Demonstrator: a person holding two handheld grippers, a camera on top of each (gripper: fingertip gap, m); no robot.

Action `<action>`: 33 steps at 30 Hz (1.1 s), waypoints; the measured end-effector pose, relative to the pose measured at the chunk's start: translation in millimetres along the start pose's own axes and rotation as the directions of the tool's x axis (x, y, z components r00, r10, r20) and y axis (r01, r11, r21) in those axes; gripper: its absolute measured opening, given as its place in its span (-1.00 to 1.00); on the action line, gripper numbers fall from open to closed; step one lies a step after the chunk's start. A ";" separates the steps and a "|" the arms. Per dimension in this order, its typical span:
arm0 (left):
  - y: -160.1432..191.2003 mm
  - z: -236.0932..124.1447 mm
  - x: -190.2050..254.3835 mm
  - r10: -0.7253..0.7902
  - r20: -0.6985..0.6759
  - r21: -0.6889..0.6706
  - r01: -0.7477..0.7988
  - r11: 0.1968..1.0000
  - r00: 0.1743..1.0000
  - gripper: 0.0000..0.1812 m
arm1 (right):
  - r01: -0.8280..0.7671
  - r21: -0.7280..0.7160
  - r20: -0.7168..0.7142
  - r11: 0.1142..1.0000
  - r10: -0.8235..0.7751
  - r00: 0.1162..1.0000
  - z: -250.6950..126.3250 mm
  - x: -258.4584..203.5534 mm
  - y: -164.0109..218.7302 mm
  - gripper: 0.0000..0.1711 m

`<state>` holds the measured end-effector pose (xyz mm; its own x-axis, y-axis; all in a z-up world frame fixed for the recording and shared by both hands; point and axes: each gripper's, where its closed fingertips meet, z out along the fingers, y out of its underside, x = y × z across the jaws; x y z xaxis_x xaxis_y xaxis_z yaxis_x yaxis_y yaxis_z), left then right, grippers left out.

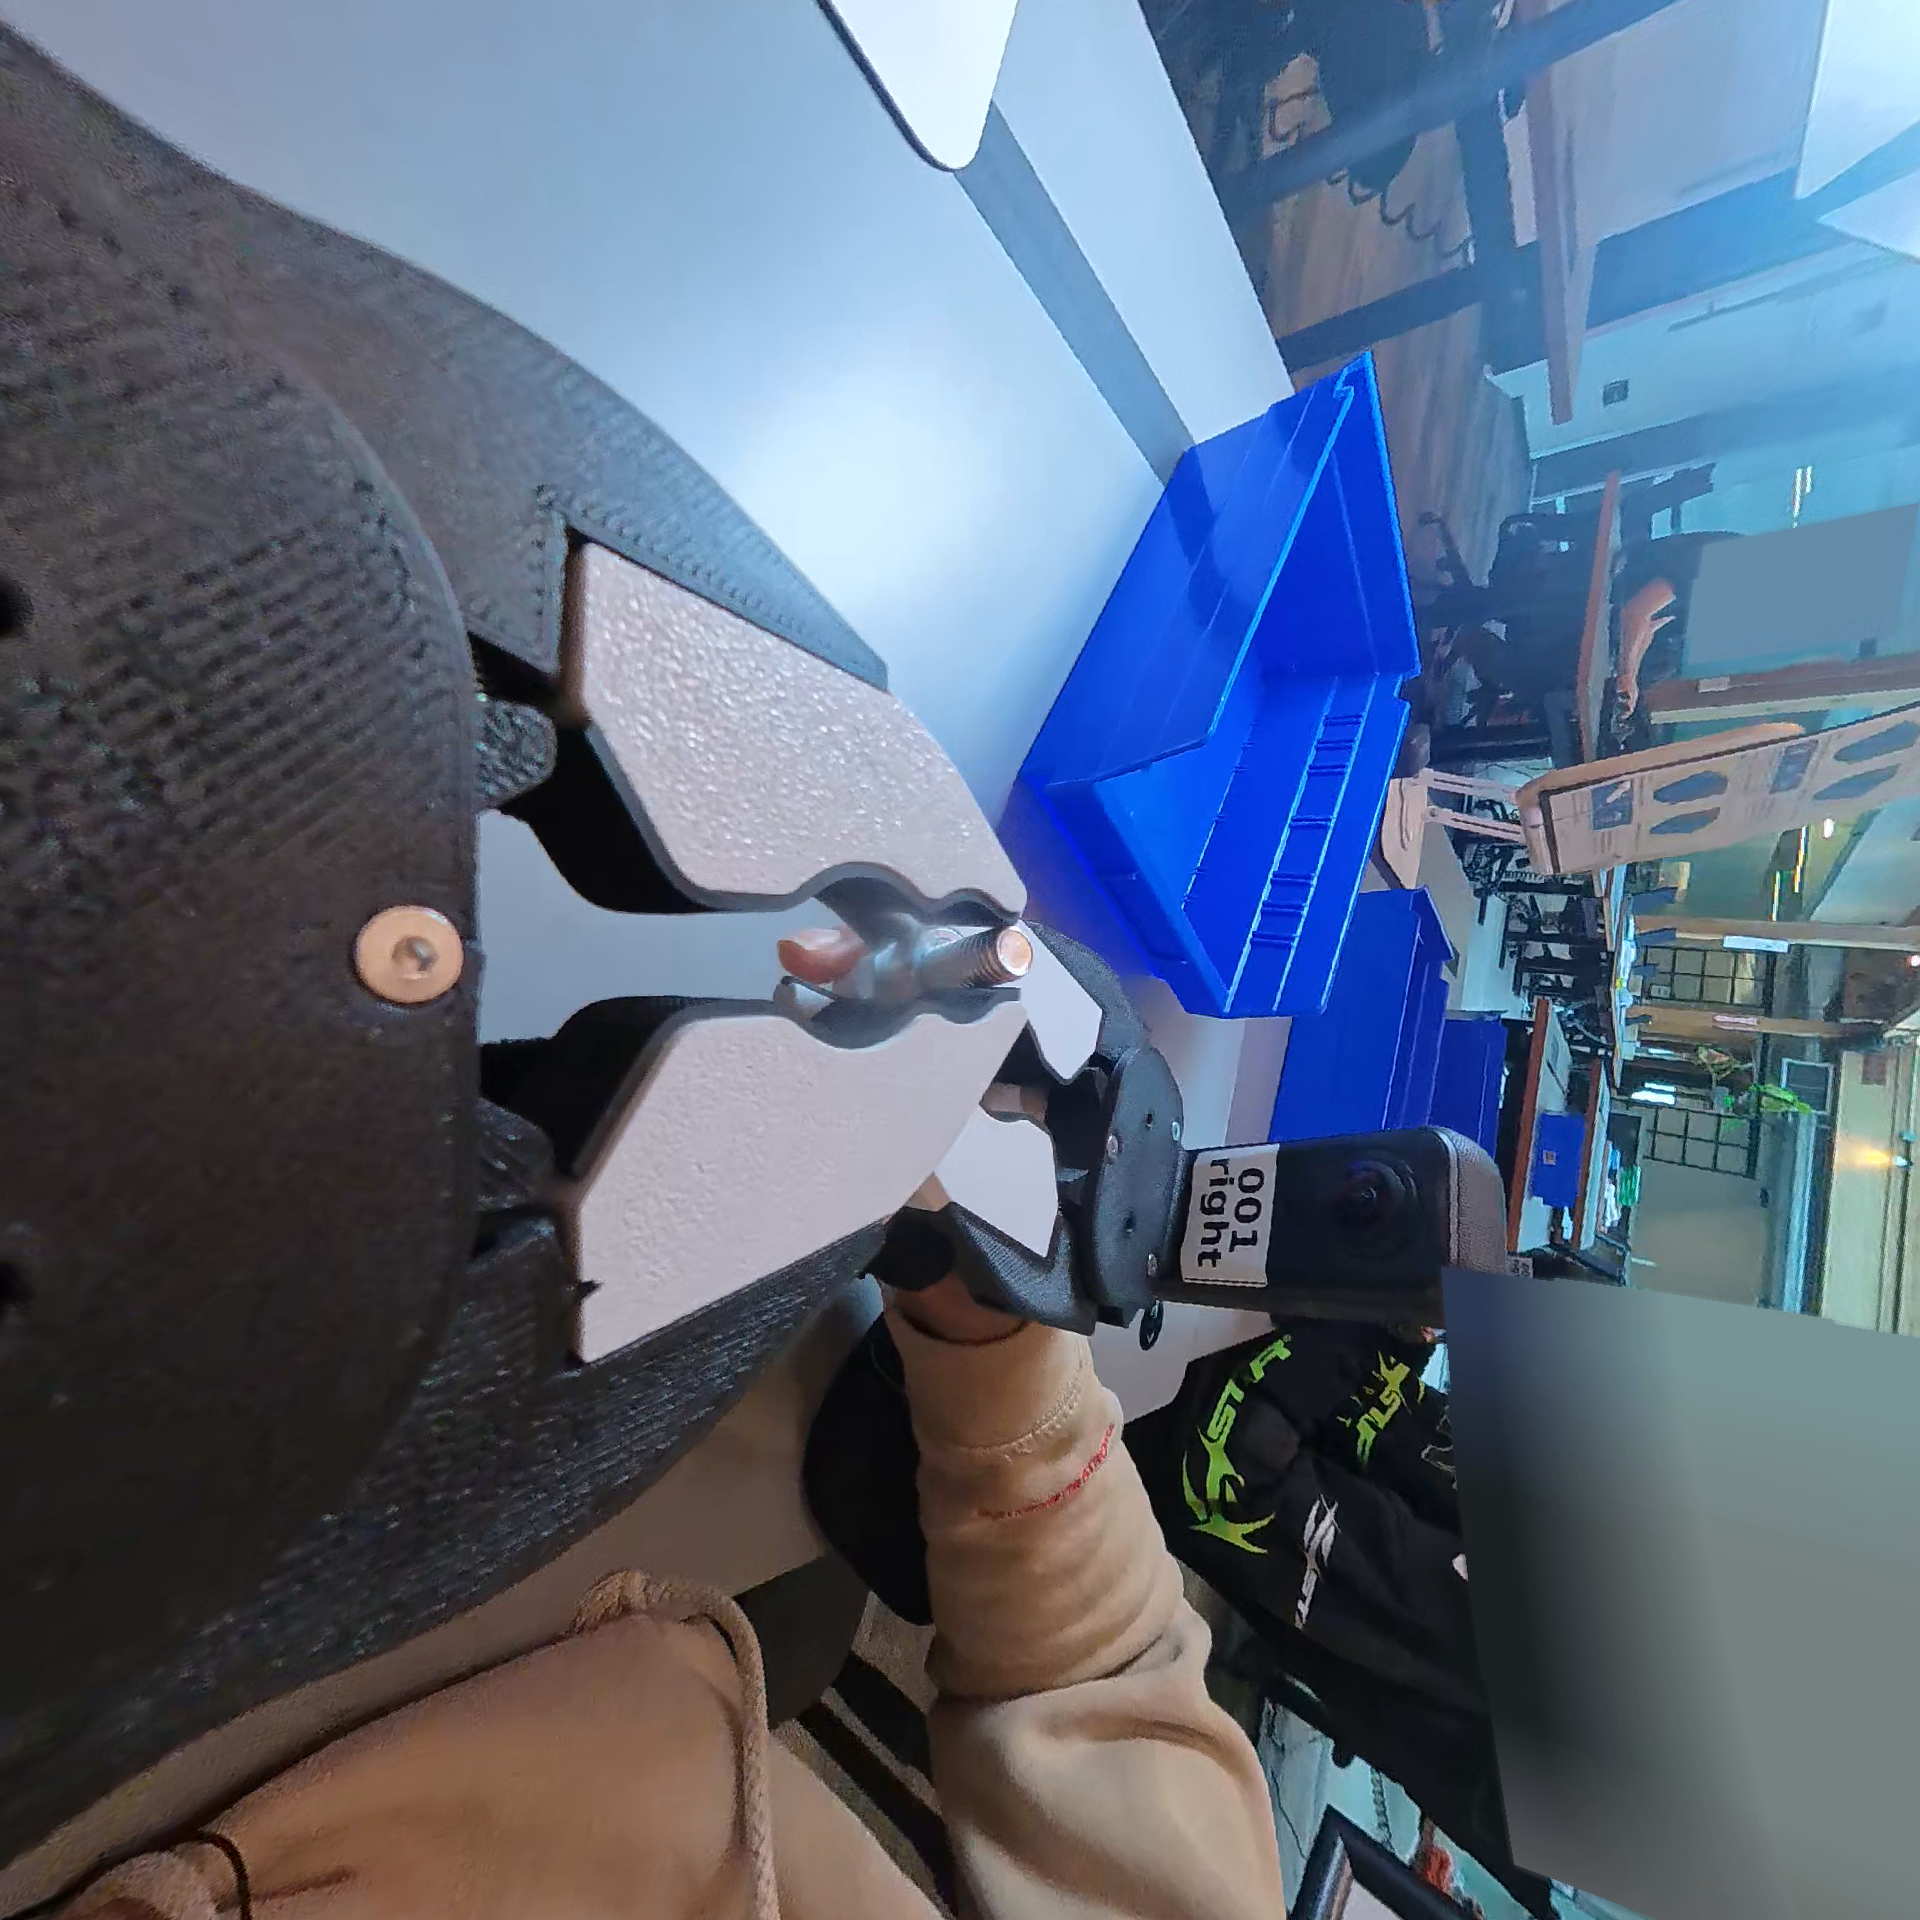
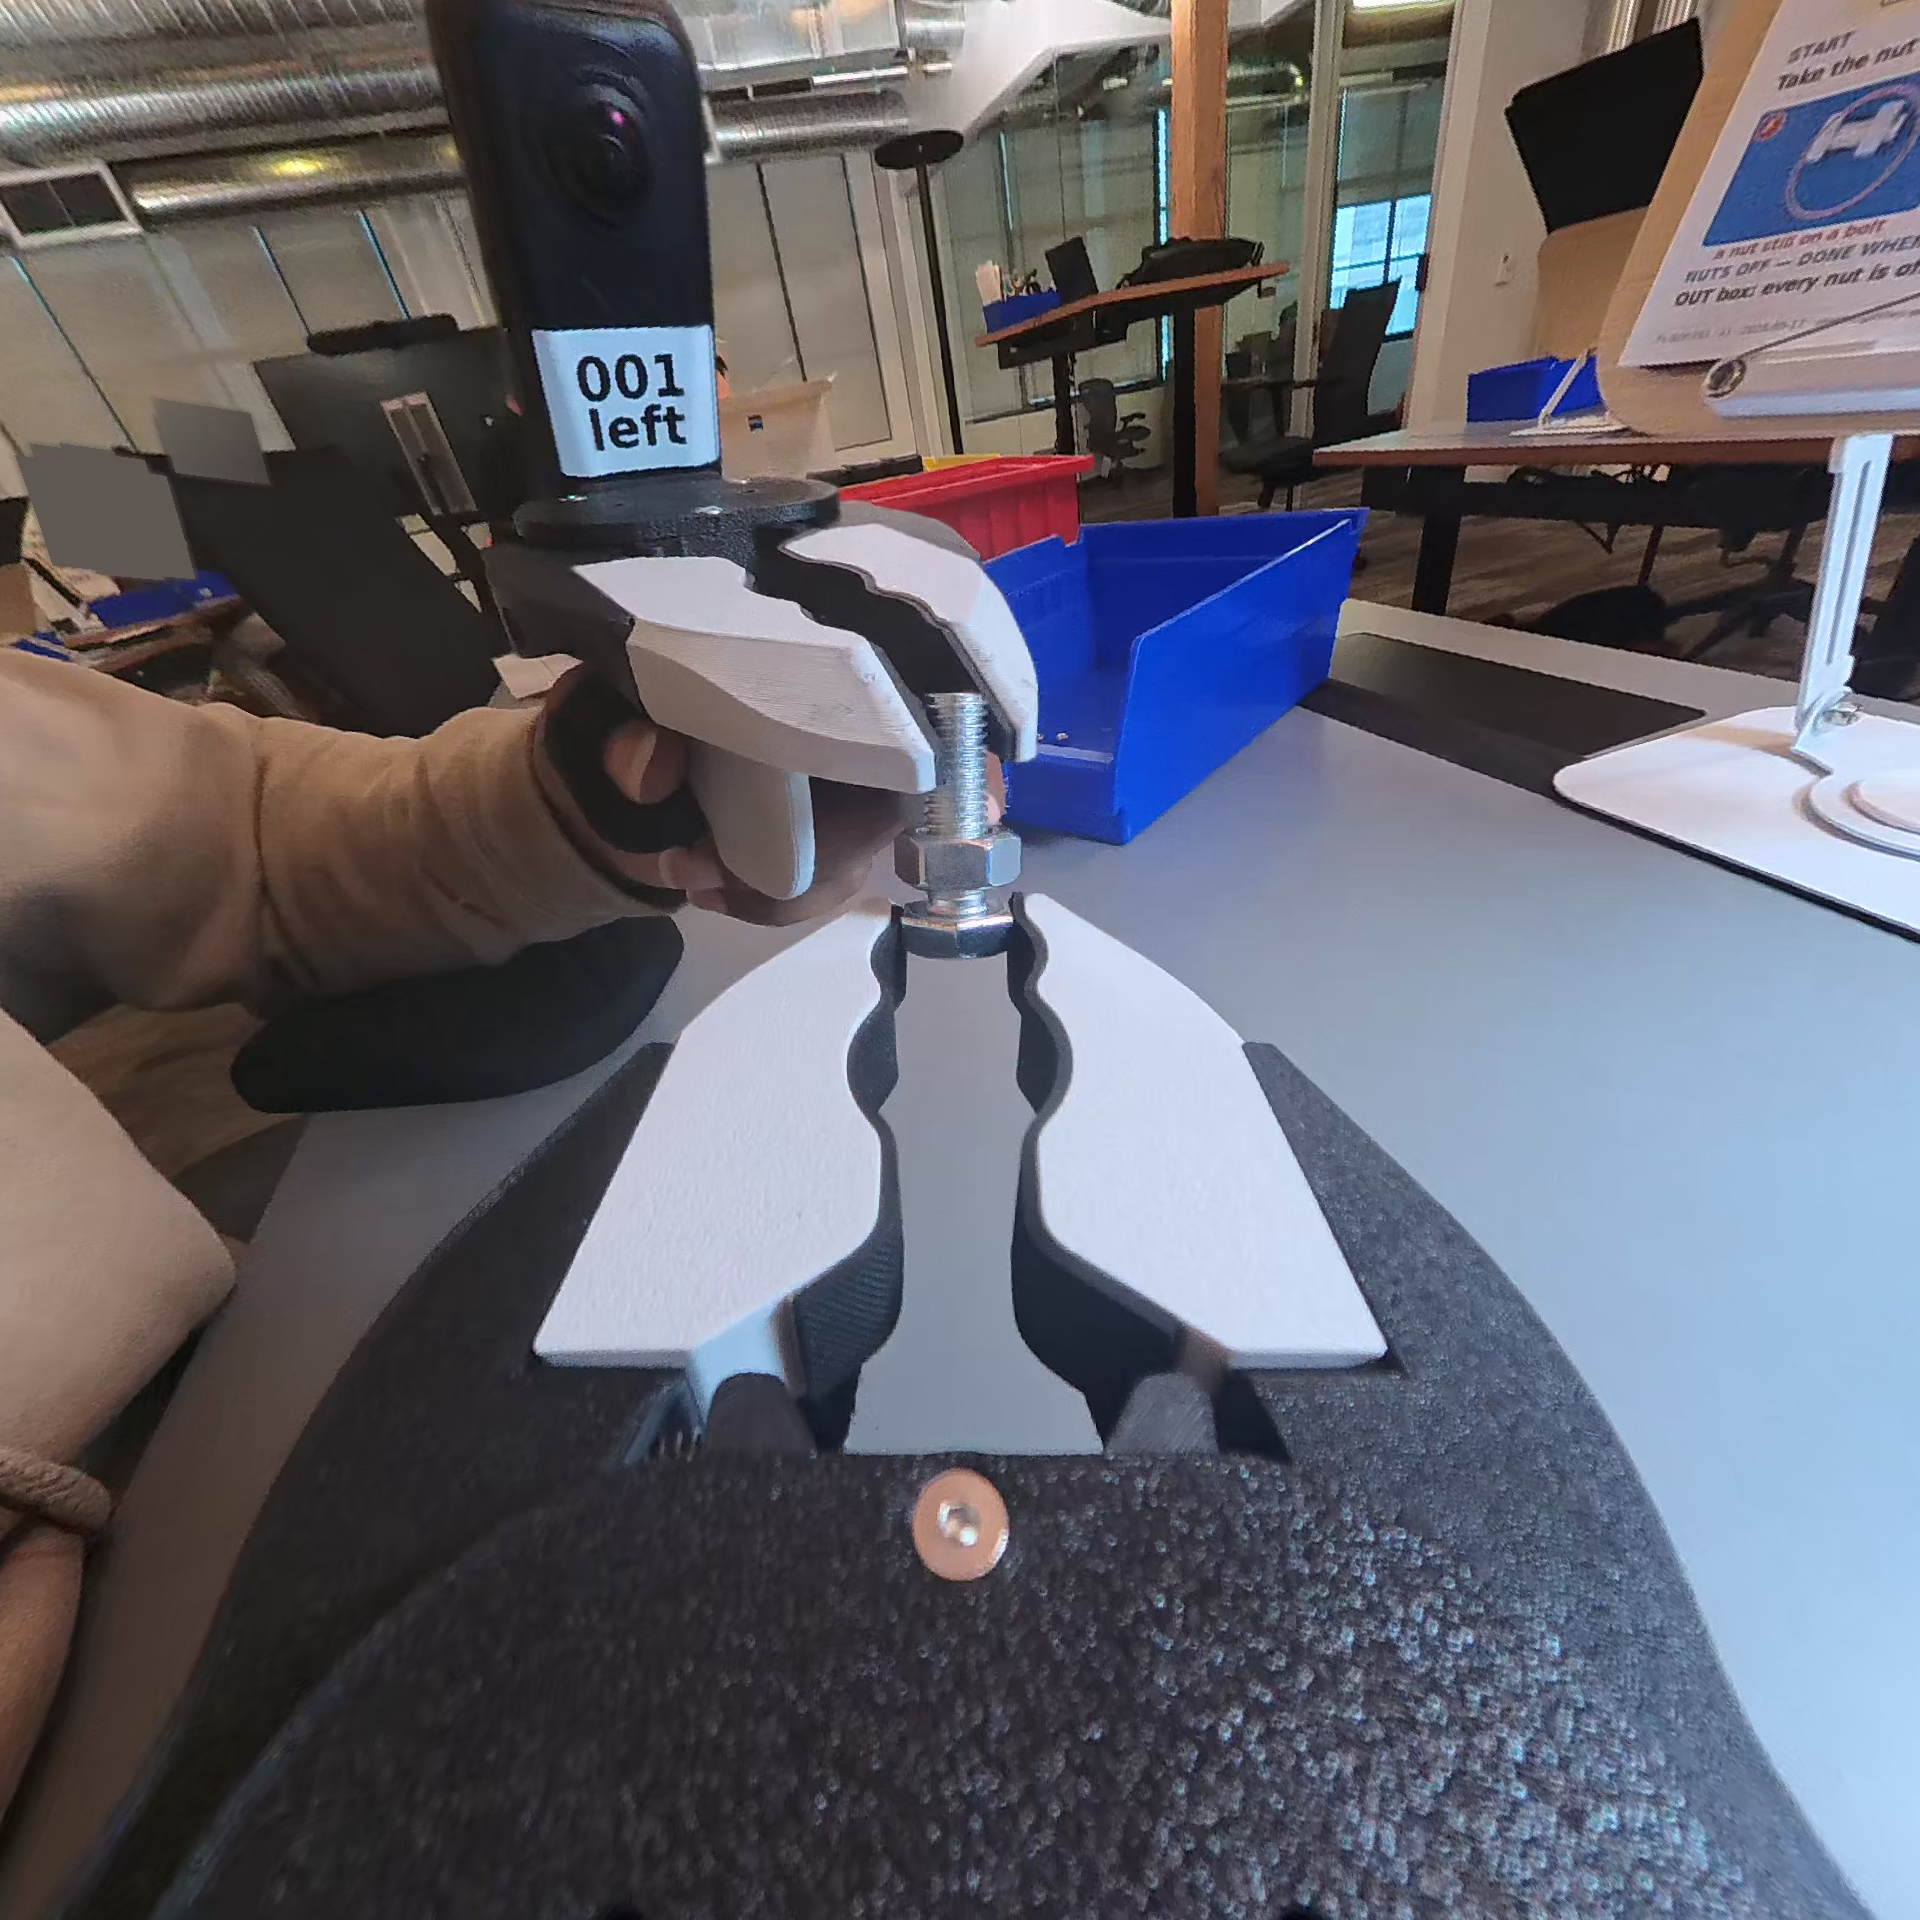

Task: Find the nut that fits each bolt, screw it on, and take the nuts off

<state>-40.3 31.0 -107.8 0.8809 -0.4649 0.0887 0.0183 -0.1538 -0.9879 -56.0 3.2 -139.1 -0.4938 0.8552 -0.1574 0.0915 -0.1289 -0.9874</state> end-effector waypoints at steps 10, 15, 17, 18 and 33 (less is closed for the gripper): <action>3.2 -4.6 -6.3 -0.138 -0.057 0.024 0.140 0.990 0.989 -0.89 | 0.085 -0.016 -0.051 0.996 -0.086 0.995 -6.7 10.1 -6.0 -0.77; 4.3 -5.0 -7.9 -0.176 -0.067 0.028 0.178 0.984 0.982 -0.89 | 0.159 -0.031 -0.088 0.987 -0.161 0.983 -9.7 14.5 -9.0 -0.76; 5.6 -5.5 -9.6 -0.188 -0.068 0.026 0.190 0.981 0.980 -0.89 | 0.185 -0.038 -0.097 0.982 -0.188 0.977 -11.6 15.8 -10.5 -0.77; 5.9 -5.6 -9.1 -0.197 -0.076 0.027 0.200 0.979 0.977 -0.89 | 0.202 -0.046 -0.098 0.978 -0.206 0.974 -12.2 15.9 -10.6 -0.77; -22.3 -42.0 -48.7 -0.093 0.150 0.165 0.068 0.984 0.984 -0.81 | -0.100 -0.423 -0.687 0.900 -0.247 0.684 -180.0 273.6 -39.6 -0.78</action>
<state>-103.5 20.5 -84.8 0.9364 -0.3123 0.1601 0.1559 -0.0386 -0.9870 -39.1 332.6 -140.4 0.2338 0.9613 0.1460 0.4981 0.0106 -0.8671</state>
